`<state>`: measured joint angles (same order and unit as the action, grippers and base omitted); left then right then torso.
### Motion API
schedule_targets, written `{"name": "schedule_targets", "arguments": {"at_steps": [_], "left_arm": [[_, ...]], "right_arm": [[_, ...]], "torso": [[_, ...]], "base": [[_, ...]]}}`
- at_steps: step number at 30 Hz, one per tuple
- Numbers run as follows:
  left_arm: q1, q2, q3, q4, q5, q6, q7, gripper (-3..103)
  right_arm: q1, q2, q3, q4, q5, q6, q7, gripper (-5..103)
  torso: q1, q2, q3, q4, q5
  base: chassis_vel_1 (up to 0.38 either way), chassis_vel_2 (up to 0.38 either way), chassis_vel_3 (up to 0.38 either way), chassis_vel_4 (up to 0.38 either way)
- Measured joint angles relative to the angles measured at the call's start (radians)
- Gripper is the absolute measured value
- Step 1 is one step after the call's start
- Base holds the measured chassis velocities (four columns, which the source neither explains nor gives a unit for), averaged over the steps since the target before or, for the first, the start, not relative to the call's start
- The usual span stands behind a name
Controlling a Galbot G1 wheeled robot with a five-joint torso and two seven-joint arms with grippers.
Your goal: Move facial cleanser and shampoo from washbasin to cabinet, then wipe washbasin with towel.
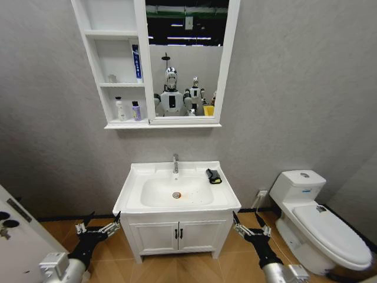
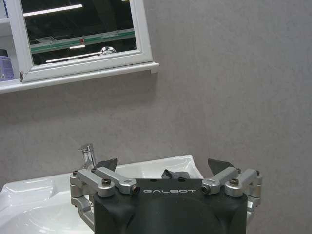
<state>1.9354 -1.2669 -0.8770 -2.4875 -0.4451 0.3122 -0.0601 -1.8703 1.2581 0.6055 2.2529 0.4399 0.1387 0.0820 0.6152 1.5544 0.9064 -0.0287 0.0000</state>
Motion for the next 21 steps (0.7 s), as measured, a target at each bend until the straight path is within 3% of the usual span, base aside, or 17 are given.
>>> {"name": "schedule_targets", "arguments": {"at_steps": [13,17,21], "left_arm": [[-0.002,0.002,0.001,0.001,-0.002,0.001,-0.002,100],[-0.002,0.002,0.001,0.002,-0.002,0.002,-0.002,100],[-0.003,0.002,0.001,0.002,-0.002,0.002,-0.002,100]], "right_arm": [[-0.013,0.014,-0.008,0.015,-0.054,-0.007,0.036,100],[-0.005,0.013,-0.008,0.021,-0.092,-0.033,0.061,100],[0.02,0.01,0.001,0.036,-0.052,-0.13,0.099,100]], "torso": [[0.0,0.0,0.0,-0.0003,-0.0003],[0.001,0.0,0.0,-0.0001,-0.0001],[0.002,-0.001,0.001,0.0,0.0004]], "base": [[-0.203,0.21,0.215,-0.223],[-0.255,0.236,0.238,-0.255],[-0.154,0.144,0.133,-0.051]]}}
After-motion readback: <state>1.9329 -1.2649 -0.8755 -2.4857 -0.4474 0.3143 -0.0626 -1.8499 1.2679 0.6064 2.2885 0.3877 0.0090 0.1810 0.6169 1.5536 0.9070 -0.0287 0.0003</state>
